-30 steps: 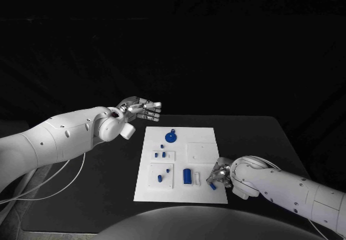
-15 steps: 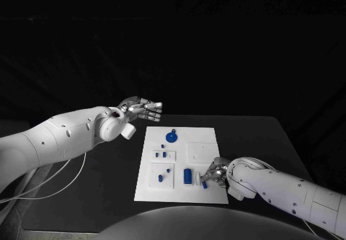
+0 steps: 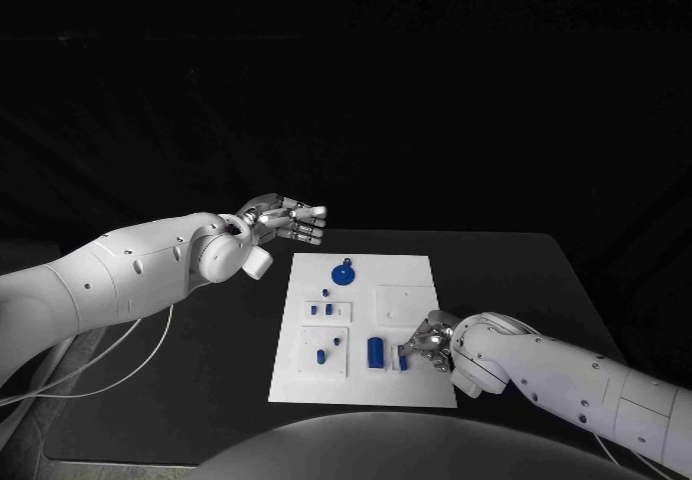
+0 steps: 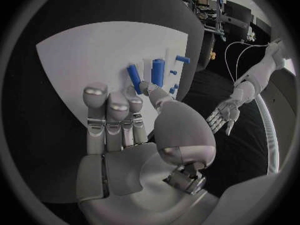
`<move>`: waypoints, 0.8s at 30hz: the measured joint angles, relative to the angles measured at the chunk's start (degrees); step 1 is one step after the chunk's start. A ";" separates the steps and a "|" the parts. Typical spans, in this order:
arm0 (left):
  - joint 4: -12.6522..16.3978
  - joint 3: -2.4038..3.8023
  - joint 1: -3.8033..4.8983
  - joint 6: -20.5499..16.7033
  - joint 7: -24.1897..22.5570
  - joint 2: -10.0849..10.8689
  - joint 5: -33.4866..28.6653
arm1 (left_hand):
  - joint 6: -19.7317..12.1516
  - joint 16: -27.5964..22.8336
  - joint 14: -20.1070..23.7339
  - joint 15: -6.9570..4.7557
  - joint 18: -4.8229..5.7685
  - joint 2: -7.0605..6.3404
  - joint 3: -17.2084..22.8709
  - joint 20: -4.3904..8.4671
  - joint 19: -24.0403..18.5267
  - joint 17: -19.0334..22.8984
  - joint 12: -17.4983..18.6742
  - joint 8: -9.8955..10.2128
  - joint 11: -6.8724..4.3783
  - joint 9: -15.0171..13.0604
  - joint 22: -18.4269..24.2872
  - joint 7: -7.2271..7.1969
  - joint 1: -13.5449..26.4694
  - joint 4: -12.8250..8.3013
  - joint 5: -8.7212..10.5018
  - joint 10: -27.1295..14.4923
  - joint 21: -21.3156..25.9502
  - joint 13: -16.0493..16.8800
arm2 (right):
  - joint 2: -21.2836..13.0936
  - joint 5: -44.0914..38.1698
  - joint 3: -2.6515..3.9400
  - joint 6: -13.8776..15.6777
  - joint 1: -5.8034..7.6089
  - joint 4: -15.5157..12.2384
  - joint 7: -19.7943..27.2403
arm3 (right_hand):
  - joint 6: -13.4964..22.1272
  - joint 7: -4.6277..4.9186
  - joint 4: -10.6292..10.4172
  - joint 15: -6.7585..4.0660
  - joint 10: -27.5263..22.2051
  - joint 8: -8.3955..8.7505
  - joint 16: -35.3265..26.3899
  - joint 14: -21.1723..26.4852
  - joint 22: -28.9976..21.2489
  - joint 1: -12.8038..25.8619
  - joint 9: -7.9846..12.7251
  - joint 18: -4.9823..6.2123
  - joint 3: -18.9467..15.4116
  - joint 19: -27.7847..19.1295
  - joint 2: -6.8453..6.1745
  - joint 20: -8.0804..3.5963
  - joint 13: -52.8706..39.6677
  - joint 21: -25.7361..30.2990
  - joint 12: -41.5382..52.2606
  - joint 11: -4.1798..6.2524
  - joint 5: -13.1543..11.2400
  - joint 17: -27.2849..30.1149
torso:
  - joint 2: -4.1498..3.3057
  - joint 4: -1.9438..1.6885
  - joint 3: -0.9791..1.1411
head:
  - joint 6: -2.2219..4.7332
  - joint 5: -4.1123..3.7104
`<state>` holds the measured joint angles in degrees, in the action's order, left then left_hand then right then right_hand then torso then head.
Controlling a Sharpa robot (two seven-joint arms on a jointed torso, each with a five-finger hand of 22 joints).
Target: Assemble the parts on the task board
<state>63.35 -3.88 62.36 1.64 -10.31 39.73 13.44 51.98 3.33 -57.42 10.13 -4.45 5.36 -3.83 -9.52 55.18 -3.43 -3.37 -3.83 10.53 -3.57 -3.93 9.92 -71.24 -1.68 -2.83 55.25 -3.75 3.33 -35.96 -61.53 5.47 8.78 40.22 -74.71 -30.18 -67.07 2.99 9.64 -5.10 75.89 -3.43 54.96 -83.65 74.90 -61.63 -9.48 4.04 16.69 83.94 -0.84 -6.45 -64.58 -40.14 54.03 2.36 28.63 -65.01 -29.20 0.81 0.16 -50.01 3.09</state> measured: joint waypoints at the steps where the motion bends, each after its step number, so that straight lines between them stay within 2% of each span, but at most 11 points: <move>1: 0.00 0.00 0.00 0.04 0.02 0.00 0.01 | 0.00 0.00 0.00 0.00 0.00 0.00 0.00 0.00 0.00 0.00 0.00 0.00 0.00 0.00 0.00 0.00 0.00 0.00 0.00 0.00 0.00 0.00 | 0.08 0.16 0.00 0.10 0.01 0.09 -0.07 | 0.00 0.00 -0.07 0.00 0.00 0.00 0.00 0.00 0.00 0.00 0.00 -0.01 -0.07 0.00 0.00 0.00 0.01 0.00 0.00 0.00 0.00 0.00 | 0.00 0.00 0.01 | 0.00 0.00; 11: 0.01 0.00 0.00 0.40 0.24 -0.13 0.16 | 0.00 0.00 0.00 0.00 0.00 0.00 0.00 0.00 0.00 0.00 0.00 0.00 0.00 0.00 0.00 0.00 0.00 0.00 0.00 0.00 0.00 0.00 | 1.40 1.21 0.04 -0.22 0.16 1.01 -0.84 | 0.00 0.00 -0.47 0.00 0.00 0.00 0.00 0.00 0.00 0.00 0.10 -0.05 -1.11 0.00 0.00 0.00 0.21 0.50 -0.26 0.00 -2.39 0.16 | -0.01 0.00 0.01 | 0.00 -0.08; 17: 0.02 0.00 0.00 0.52 0.33 -0.13 0.25 | -0.20 0.00 0.00 0.00 0.00 0.00 0.00 0.00 0.00 0.00 0.00 0.00 0.00 0.00 0.00 0.20 0.00 0.00 0.00 0.00 0.00 0.00 | 1.62 1.46 0.03 -1.07 0.18 1.32 -1.20 | -1.05 -0.37 -0.49 0.00 0.00 0.00 -0.07 0.00 0.00 0.00 0.08 -0.06 -1.88 0.00 0.00 0.00 0.40 0.73 -0.49 0.00 -3.56 0.23 | -0.01 0.00 0.00 | 0.00 0.01; 20: 0.02 0.00 0.00 0.58 0.38 -0.13 0.29 | -0.20 0.00 0.00 0.00 0.01 0.00 0.00 0.00 0.00 0.00 0.00 0.00 0.00 0.00 0.00 0.20 0.00 0.00 0.00 0.00 0.00 0.00 | 1.62 1.47 0.03 -1.73 0.20 1.39 -1.31 | -2.95 -1.11 -0.71 -0.22 -0.34 -0.24 -0.45 0.07 0.00 -0.35 -1.32 -0.07 -4.06 0.00 -0.70 0.00 0.70 1.75 -1.11 0.34 -3.60 0.45 | -0.01 -0.01 0.01 | 0.00 0.10; 22: 0.04 0.00 0.00 0.62 0.42 -0.12 0.31 | -0.20 0.00 0.00 0.00 0.00 0.00 0.00 0.00 0.00 0.00 0.00 0.00 0.00 0.00 0.00 0.20 0.00 0.00 0.00 0.00 0.00 0.00 | 1.65 1.46 0.02 -2.30 0.19 1.40 -1.38 | -3.04 -1.19 -1.37 -0.44 -0.42 -0.39 -0.88 0.03 0.00 -0.56 -2.69 -1.02 -6.76 0.20 -0.48 -0.20 0.90 2.21 -1.33 0.41 -5.29 0.45 | -0.01 -0.02 0.01 | 0.00 0.14; 24: 0.04 0.00 0.00 0.66 0.46 -0.10 0.32 | -0.20 0.00 0.00 0.00 0.00 0.00 0.00 0.00 0.00 0.00 0.00 0.00 0.00 0.00 0.00 0.20 0.00 0.00 0.00 0.00 0.00 0.00 | 1.70 1.34 0.02 -2.86 0.19 1.41 -1.45 | -3.09 -1.25 -1.72 -0.44 -0.42 -0.39 -0.88 0.03 0.00 -0.68 -3.15 -1.02 -7.78 0.21 -0.37 -0.21 0.90 2.21 -1.33 0.42 -6.72 0.46 | -0.01 -0.03 0.00 | 0.00 0.15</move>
<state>63.39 -3.89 62.36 2.30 -9.85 39.63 13.76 51.78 3.33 -57.42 10.13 -4.44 5.36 -3.83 -9.52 55.18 -3.43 -3.37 -3.83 10.53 -3.57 -3.93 10.12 -71.24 -1.68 -2.83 55.25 -3.75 3.32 -34.26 -60.19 5.49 5.91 40.41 -73.31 -31.63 -70.16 1.74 7.91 -5.55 75.47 -3.82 54.08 -83.63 74.90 -62.30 -12.63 3.02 8.90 84.15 -1.21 -6.66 -63.68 -37.93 52.70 2.78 21.91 -64.55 -29.21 0.77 0.16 -50.01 3.24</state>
